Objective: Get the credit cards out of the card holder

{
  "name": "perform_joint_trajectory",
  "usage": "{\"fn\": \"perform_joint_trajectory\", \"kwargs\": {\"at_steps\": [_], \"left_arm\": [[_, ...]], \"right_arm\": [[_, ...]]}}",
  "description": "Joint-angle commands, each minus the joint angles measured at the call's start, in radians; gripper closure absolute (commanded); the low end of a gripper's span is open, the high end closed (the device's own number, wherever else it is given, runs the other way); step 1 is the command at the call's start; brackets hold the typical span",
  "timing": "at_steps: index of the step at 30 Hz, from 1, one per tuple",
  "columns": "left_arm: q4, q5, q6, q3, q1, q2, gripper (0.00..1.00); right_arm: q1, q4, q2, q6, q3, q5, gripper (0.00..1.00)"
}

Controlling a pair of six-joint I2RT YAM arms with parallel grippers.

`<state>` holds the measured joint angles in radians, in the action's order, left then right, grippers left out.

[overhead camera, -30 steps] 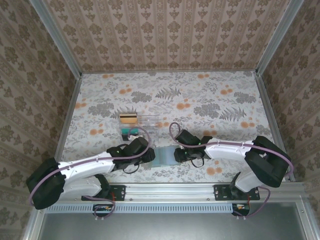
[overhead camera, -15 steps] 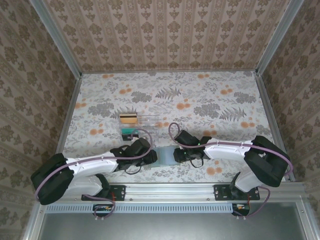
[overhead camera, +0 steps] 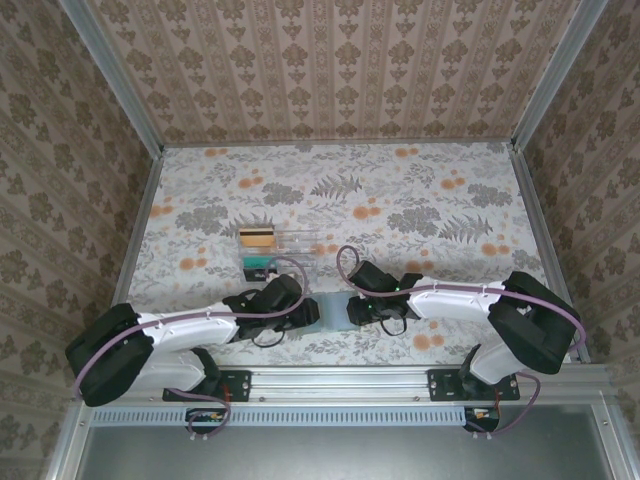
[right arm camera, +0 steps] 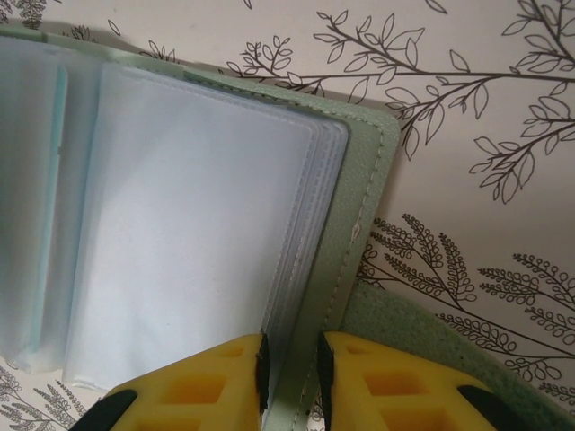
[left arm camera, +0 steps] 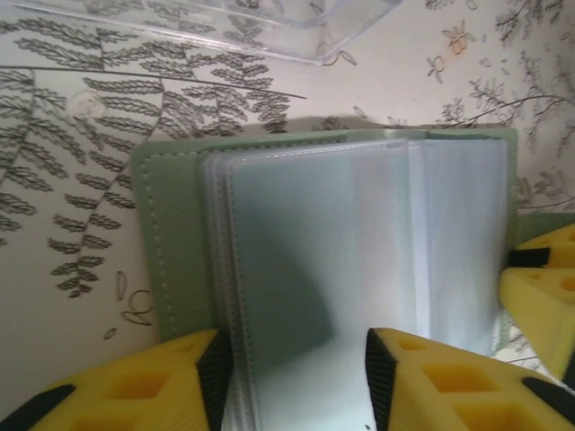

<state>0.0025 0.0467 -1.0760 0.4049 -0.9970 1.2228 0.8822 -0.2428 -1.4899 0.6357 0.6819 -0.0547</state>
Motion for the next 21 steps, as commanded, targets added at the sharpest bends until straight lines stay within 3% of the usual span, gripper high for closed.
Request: {"fn": "perform_joint_trajectory", "kwargs": {"at_steps": [1, 4, 13, 21], "left_arm": [[0.086, 0.056, 0.018, -0.016, -0.001, -0.003, 0.45], [0.105, 0.063, 0.026, -0.026, -0.001, -0.025, 0.36], [0.133, 0.071, 0.034, -0.039, -0.002, -0.05, 0.28], [0.163, 0.113, 0.043, -0.022, -0.003, 0.003, 0.28]], "right_arm": [[0.018, -0.015, -0.026, 0.022, -0.004, 0.002, 0.75], [0.019, -0.012, -0.029, 0.025, -0.007, 0.003, 0.75], [0.022, -0.01, -0.033, 0.028, -0.005, 0.006, 0.75], [0.024, -0.013, -0.032, 0.027, -0.005, 0.009, 0.75]]}}
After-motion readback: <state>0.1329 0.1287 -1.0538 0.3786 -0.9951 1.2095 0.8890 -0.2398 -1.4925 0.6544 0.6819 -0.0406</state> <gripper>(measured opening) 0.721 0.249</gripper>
